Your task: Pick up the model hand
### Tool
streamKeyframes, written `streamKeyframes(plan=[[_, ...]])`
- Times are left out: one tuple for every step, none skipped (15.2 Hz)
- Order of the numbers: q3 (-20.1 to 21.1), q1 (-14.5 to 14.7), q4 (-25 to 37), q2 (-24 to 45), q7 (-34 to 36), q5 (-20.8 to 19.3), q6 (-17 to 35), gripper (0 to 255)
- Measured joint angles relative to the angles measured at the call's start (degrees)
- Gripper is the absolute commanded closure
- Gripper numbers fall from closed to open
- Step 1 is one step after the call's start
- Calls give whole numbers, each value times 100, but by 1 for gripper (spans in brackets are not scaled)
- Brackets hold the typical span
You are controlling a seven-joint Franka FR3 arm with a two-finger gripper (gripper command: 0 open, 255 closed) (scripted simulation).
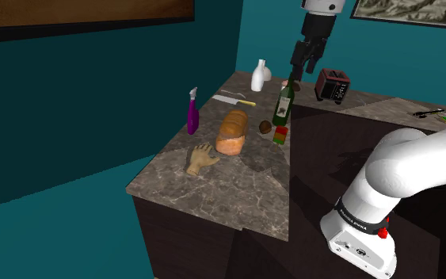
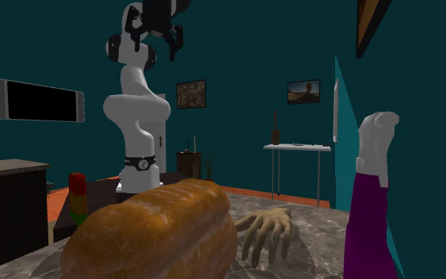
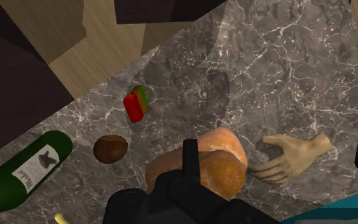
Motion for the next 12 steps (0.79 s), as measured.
streamKeyframes(plan=[[0,0,0,0,0,0,0,0],[0,17,-82,14,-17,8,103,0],[0,42,-183,59,-45,19,262,0],[-13,67,-317,108,-91,22,463,0],[9,108,-461,172,-100,51,691,0],[-12,133,-601,239,-160,52,922,0],[-13,167,-681,321,-203,66,1111,0],[10,212,-794,382,-219,95,1307,0],[2,243,-922,449,-270,104,1525,0],[-10,271,-977,585,-328,111,1743,0],[-15,304,-1044,713,-380,123,1961,0],[-9,341,-1171,854,-417,140,2244,0]])
